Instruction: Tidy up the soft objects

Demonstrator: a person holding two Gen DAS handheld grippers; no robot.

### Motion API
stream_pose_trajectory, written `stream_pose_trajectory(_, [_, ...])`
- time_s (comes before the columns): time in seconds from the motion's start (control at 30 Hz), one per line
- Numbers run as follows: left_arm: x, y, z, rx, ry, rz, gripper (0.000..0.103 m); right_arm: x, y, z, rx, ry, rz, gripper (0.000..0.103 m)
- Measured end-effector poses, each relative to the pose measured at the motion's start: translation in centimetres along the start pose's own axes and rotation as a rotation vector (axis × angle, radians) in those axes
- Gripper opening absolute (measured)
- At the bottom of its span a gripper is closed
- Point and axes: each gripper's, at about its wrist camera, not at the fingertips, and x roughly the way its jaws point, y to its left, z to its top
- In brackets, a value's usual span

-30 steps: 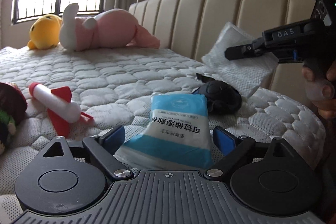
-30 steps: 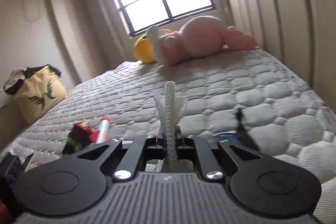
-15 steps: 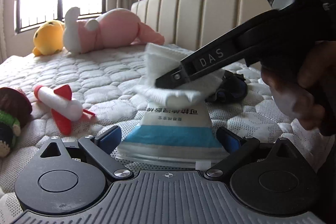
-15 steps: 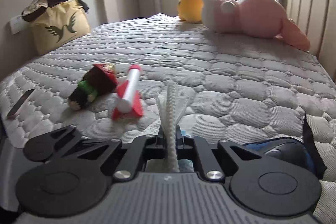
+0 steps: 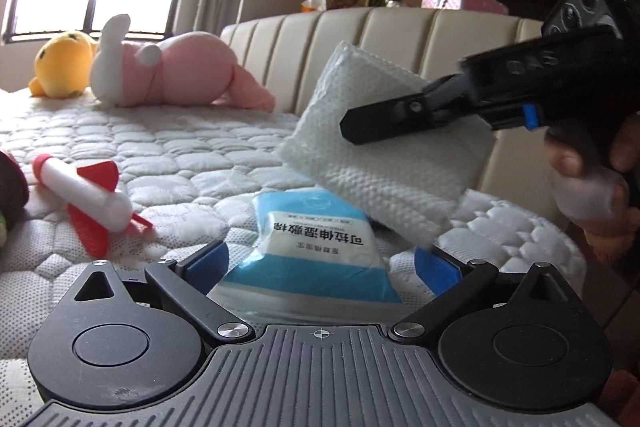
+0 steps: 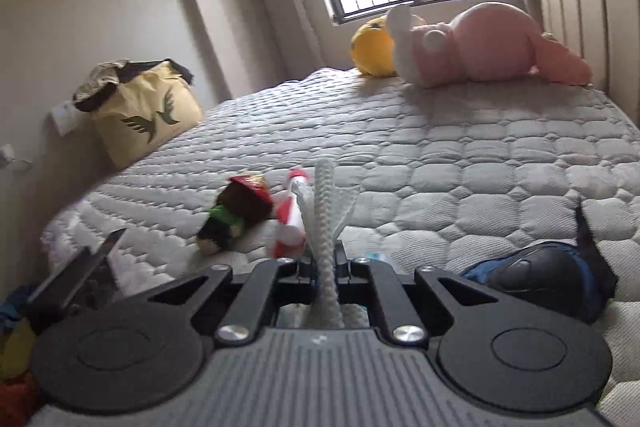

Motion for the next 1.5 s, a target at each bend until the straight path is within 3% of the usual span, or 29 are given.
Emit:
stream_pose_trajectory(0.17, [0.1,0.5,0.0,-0.020,0.012,-0.072,0.103,0.0,-2.8,-2.0,0.065,0.039,-0.071,0.008])
stream_pose_trajectory(0.3, [0.4,0.7,0.1,-0.059,0.041,-0.054,0.103,0.0,-5.0,-3.6,0.117,0.070,-0.128,0.008])
stream_pose_trajectory(0.4, [1.1,0.7,0.4,-0.096,0.103,-0.017,0.103,0.0,-6.7,-4.8,0.157,0.093,-0.171,0.008])
stream_pose_trajectory(0.53, [2.5,0.4,0.9,-0.146,0.187,0.060,0.103,0.7,-7.3,-5.1,0.210,0.066,-0.136,0.008])
stream_pose_trajectory(0.7, [4.7,0.0,1.8,-0.207,0.240,0.143,0.103,-1.0,-8.3,-5.2,0.231,0.012,-0.117,0.008])
stream_pose_trajectory(0.83, [5.8,-0.3,2.2,-0.179,0.251,0.186,0.103,-2.9,-9.0,-5.1,0.235,-0.034,-0.125,0.008])
stream_pose_trajectory(0.87, [5.9,-0.6,2.4,-0.142,0.256,0.191,0.098,-3.3,-9.2,-5.0,0.237,-0.044,-0.130,0.008])
stream_pose_trajectory(0.9, [6.1,-1.0,2.6,-0.093,0.265,0.196,0.075,-3.8,-9.4,-5.0,0.239,-0.054,-0.136,0.008])
stream_pose_trajectory(0.97, [6.3,-2.2,3.2,0.075,0.291,0.225,0.073,-4.7,-9.9,-4.9,0.244,-0.074,-0.146,0.008])
stream_pose_trajectory(1.13, [7.1,-4.6,3.9,0.678,0.298,0.402,0.072,-5.2,-9.7,-4.1,0.237,-0.099,-0.176,0.008])
stream_pose_trajectory(1.2, [7.3,-4.7,3.7,0.830,0.285,0.440,0.072,-5.2,-9.4,-3.8,0.231,-0.108,-0.173,0.008])
stream_pose_trajectory(1.33, [7.6,-6.2,1.7,0.951,0.312,0.399,0.073,-4.4,-7.9,-2.7,0.192,-0.113,-0.154,0.008])
stream_pose_trajectory(1.43, [7.2,-8.2,-0.7,1.019,0.262,0.410,0.071,-3.4,-6.3,-1.3,0.147,-0.119,-0.118,0.008])
stream_pose_trajectory(1.5, [7.0,-8.8,-0.8,0.989,0.237,0.423,0.073,-2.8,-5.0,-0.1,0.134,-0.140,-0.060,0.008])
